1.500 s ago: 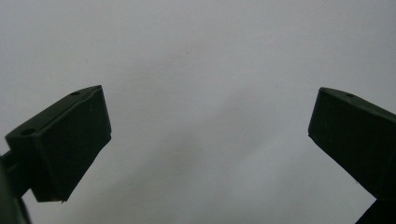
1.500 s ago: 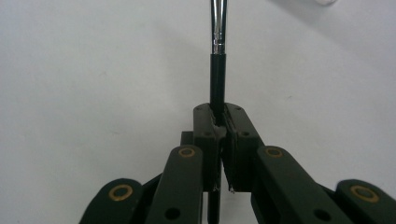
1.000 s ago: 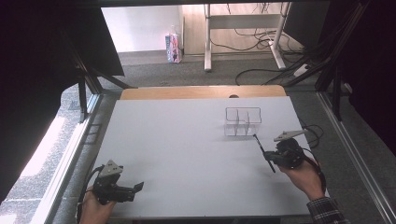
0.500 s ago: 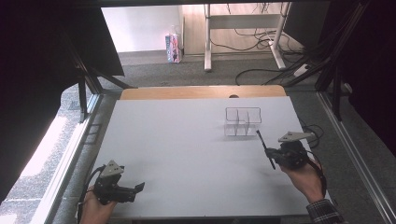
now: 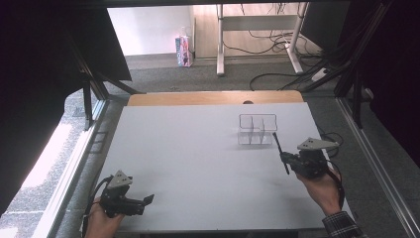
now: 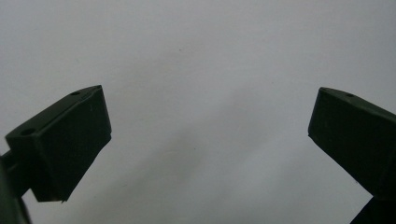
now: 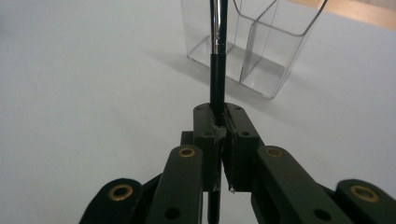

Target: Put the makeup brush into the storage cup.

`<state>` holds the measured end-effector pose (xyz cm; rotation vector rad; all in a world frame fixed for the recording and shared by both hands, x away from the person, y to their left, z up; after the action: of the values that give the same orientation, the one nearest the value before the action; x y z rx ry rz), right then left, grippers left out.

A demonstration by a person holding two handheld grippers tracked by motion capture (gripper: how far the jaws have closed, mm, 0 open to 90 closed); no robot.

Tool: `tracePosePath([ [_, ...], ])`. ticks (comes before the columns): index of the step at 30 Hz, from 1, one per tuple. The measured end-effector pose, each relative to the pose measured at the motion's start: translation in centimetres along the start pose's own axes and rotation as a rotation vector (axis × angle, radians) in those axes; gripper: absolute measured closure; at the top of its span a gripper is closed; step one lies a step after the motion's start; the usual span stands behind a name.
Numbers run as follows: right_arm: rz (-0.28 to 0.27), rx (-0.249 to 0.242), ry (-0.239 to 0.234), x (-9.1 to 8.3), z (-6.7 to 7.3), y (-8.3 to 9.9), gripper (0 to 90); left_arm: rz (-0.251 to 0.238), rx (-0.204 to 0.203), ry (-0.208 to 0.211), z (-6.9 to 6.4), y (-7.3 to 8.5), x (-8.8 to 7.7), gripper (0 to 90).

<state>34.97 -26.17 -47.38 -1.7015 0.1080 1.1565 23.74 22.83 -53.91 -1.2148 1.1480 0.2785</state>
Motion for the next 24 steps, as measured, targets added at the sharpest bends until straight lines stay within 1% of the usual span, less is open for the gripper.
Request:
tracePosePath([
  [6, -0.067, -0.002, 0.006, -0.4, 0.2, -0.6, 83.8, 0.0, 0.002, 0.0, 0.0, 0.0, 0.0, 0.0],
  [8, -0.082, -0.005, 0.001, -0.5, 0.3, -0.8, 83.8, 0.001, 0.001, 0.0, 0.0, 0.0, 0.0, 0.0],
  [10, -0.086, -0.007, -0.002, -0.5, 0.4, -0.9, 83.8, 0.001, 0.001, 0.0, 0.0, 0.0, 0.0, 0.0],
  [14, -0.097, -0.028, 0.0, -0.4, 0.8, -1.3, 83.8, 0.003, 0.001, -0.003, 0.0, 0.1, 0.0, 0.0],
  [19, -0.128, -0.025, -0.003, -0.6, 0.9, -1.9, 83.8, 0.004, 0.0, -0.005, 0.0, 0.1, 0.0, 0.0],
  [24, -0.13, -0.027, -0.005, -0.2, 1.0, -2.1, 83.8, 0.004, 0.0, -0.007, 0.0, 0.0, 0.0, 0.0],
])
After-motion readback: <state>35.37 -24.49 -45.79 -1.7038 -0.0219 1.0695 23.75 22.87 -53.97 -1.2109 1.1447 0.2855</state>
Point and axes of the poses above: each handheld gripper's, and its own axes: x roughly forward along the jaws, y roughly out of its underside, z roughly to its left, the point moved 5 cm from there along x, roughly forward along the jaws, and after that the axes turned 7 degrees about z, right-handed, at the moved point
